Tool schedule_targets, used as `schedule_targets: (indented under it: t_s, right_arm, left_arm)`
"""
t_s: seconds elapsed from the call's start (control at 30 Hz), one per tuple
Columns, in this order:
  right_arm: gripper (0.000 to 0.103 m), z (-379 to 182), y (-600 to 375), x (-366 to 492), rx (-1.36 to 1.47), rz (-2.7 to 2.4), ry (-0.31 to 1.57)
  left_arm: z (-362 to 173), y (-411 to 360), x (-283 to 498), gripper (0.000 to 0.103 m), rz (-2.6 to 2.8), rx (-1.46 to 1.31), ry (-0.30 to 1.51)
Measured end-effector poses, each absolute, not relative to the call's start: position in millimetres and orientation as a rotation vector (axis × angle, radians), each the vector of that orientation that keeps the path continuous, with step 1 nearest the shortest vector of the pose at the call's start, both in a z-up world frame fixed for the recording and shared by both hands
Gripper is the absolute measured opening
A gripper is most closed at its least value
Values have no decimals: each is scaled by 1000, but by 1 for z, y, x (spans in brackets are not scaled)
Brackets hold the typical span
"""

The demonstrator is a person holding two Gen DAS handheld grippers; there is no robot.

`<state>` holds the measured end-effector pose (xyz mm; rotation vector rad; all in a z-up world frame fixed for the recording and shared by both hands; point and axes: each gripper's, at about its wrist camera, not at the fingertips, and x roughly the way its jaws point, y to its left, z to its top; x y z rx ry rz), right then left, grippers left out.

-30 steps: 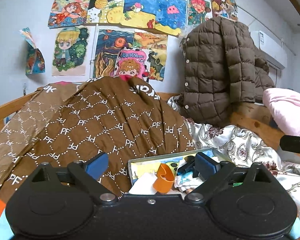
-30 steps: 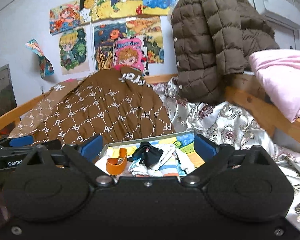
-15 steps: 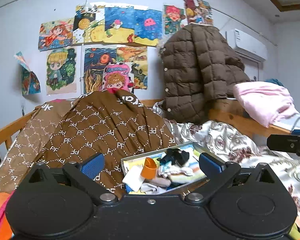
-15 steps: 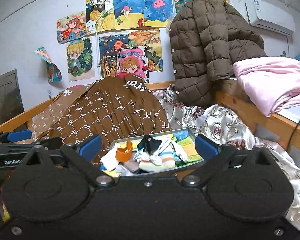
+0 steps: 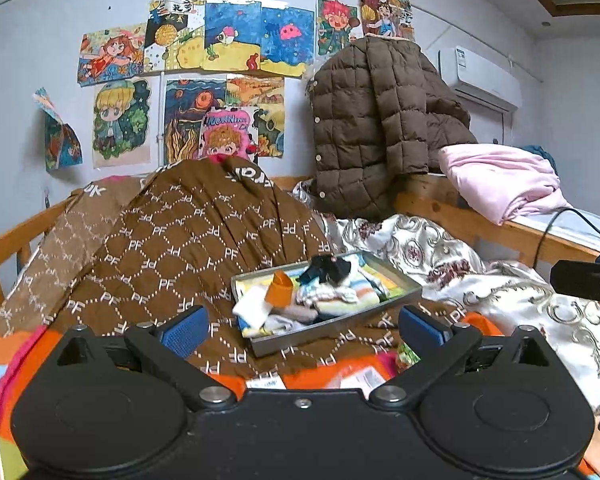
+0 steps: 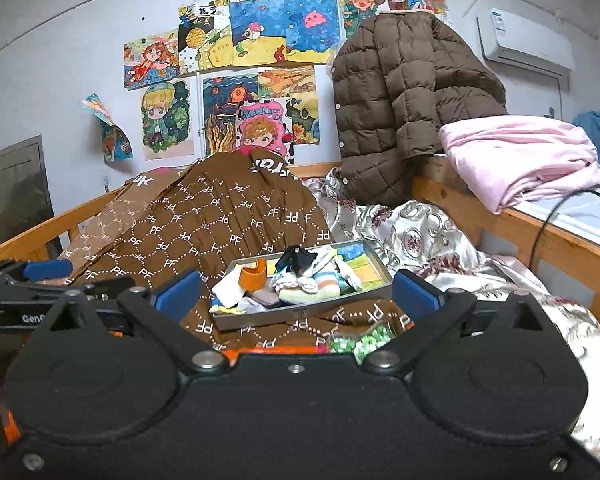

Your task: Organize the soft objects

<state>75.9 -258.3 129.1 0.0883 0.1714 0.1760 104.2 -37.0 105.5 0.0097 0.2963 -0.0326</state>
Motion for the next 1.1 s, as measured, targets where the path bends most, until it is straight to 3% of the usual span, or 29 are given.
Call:
schedule_targets:
  t_s: [0.73,1.1]
  right_arm:
    - [102,22,-263,6,158,105,272]
    - [102,6,-243,15,134,113,271]
  left_arm:
    - [33,-31,68,101,3,-9,422]
    - [21,-36,66,101,4,17,453]
